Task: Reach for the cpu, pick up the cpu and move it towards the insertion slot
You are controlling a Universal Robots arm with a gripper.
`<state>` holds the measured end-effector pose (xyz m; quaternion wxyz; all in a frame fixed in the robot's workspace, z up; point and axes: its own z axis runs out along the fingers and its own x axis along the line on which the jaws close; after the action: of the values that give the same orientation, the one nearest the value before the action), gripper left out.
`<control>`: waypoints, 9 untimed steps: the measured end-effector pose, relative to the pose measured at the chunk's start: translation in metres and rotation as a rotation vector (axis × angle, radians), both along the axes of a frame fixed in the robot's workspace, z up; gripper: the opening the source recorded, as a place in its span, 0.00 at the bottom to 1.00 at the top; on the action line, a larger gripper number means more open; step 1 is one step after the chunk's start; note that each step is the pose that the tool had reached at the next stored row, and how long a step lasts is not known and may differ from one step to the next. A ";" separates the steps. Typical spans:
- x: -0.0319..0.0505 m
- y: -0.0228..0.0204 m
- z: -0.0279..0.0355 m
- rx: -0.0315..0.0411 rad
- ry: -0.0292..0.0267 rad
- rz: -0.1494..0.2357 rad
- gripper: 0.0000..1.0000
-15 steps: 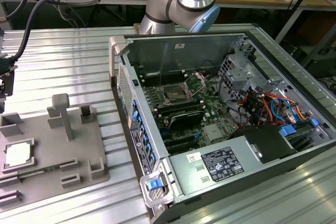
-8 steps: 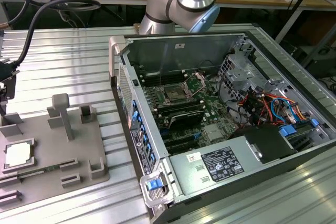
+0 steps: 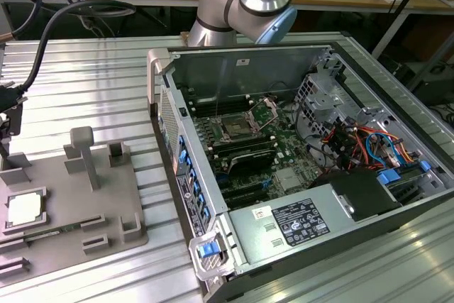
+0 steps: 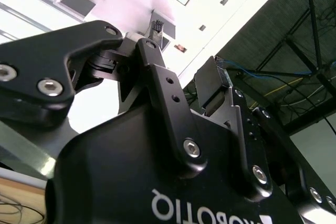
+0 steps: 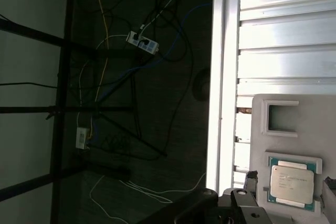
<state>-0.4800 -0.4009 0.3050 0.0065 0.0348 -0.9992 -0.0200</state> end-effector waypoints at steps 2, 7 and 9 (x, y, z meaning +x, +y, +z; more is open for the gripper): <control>0.0000 0.0000 -0.0005 0.0000 0.0000 0.000 0.53; -0.0001 -0.0001 -0.0016 0.0001 0.0000 0.000 0.53; 0.0001 -0.0019 -0.0028 0.0006 -0.0002 0.000 0.53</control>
<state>-0.4798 -0.4028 0.3022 0.0064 0.0349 -0.9992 -0.0203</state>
